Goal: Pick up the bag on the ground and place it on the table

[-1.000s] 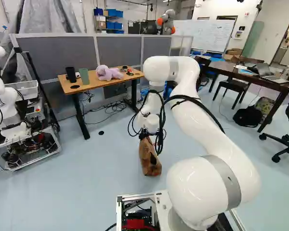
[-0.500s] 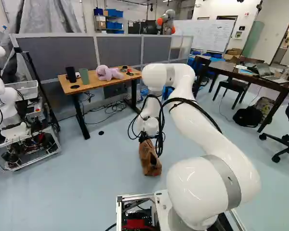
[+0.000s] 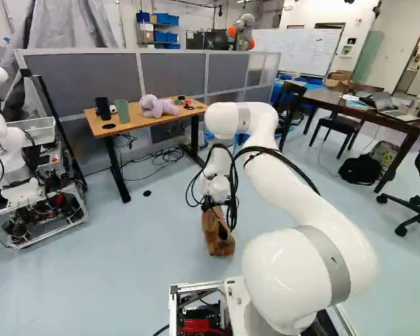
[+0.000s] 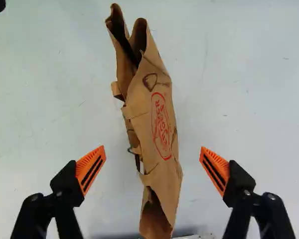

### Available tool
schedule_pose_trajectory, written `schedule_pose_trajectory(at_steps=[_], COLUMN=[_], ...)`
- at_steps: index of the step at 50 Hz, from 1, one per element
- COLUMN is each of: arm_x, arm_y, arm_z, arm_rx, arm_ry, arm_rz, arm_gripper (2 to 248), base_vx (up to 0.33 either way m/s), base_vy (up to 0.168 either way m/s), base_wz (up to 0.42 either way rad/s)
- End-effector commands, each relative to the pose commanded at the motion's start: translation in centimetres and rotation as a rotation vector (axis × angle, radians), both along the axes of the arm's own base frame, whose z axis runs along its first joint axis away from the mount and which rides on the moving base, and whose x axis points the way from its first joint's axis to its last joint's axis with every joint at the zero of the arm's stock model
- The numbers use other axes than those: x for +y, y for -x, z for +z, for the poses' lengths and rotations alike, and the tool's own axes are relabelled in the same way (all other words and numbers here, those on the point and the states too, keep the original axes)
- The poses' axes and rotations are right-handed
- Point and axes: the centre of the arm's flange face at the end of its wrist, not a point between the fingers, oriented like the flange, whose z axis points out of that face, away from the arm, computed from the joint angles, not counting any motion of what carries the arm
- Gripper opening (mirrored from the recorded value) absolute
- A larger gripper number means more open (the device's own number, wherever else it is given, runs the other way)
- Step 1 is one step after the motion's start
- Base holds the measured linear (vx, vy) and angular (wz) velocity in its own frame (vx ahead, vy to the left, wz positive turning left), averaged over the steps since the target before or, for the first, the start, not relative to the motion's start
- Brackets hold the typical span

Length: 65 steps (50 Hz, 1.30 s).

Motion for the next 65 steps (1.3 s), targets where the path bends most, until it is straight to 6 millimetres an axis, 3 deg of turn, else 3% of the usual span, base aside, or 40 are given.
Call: schedule_pose_trajectory(at_steps=[65], arm_x=[0.3], arm_y=[-1.1], arm_z=[-9.8], arm_rx=[0.014], arm_ry=[0.001], arm_rz=[0.004], arm_gripper=[247], base_vx=[0.0], base_vy=[0.0], base_wz=[0.0])
